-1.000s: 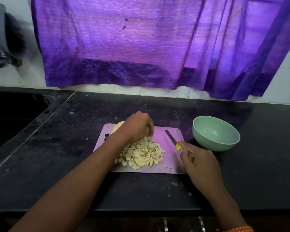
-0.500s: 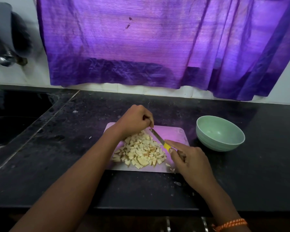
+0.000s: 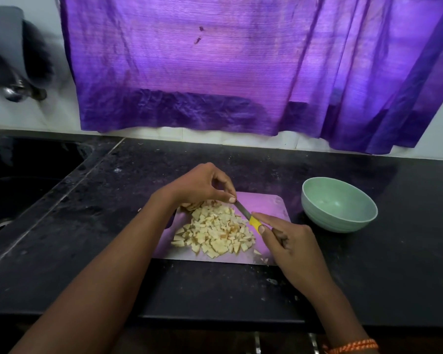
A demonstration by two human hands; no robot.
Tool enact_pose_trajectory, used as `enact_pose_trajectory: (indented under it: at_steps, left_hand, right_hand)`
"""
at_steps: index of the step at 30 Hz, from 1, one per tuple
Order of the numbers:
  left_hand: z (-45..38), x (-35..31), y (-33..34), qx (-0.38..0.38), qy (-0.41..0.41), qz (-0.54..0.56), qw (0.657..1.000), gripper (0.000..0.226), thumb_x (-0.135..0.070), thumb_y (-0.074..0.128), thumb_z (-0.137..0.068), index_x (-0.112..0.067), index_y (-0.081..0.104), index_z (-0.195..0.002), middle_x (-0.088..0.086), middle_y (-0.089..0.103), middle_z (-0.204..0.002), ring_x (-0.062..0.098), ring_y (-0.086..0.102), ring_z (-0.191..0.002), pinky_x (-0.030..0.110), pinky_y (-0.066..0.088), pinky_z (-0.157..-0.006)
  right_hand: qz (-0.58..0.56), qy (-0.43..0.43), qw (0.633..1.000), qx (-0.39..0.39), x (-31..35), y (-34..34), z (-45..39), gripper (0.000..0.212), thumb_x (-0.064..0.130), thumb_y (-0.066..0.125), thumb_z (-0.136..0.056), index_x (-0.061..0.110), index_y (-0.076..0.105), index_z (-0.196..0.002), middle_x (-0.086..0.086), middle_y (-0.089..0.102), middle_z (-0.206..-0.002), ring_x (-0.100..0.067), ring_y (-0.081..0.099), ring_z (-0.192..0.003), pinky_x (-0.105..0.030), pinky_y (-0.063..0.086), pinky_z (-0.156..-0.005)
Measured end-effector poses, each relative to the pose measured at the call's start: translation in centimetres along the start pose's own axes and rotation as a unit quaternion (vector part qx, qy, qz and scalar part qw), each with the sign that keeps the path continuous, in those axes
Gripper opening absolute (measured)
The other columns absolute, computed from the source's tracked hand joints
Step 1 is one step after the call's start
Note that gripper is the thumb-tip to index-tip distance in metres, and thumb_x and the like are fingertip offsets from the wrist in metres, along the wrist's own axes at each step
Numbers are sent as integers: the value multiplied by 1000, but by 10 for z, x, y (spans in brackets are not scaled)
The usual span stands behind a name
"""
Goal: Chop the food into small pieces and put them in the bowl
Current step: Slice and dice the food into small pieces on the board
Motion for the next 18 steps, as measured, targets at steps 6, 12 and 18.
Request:
enact_pose_trajectory:
  at_steps: [6,12,18]
  left_hand:
    - [2,17,-24,-61,-42,-44,996,11,-16,86,-88,-24,87,-95,-15,81,-86,1,75,-83,33,59,-88]
    - [6,13,-34,-25,-14,-21,999,9,-19,78,-97,-18,87,-96,-14,82,-102,3,75,-103,35,56,-100]
    - [5,10,-33,-56,-13,-24,998,14,-9,87,-86,-21,85,-94,-8,82,-87,7,78,-87,32,61,-89]
  right_hand:
    - [2,14,1000,-20,-9,-1,-1,31,37,58,-102,47,66,-131,0,66,-65,-13,55,-53,-37,49,-55]
    - [14,15,999,-32,-5,-4,0,31,31,60,-102,40,70,-130,6,54,-56,-9,41,-48,-28,37,-51]
    - [23,10,999,-35,-1,-7,0,31,26,61,-101,36,71,-129,11,42,-51,-10,34,-46,-25,28,-51]
Point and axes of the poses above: each hand's wrist, its own z-axis away from the middle knuckle, its own y-axis out of the palm, x = y × z, the point moved 6 cm from there along -z, towards the middle knuckle
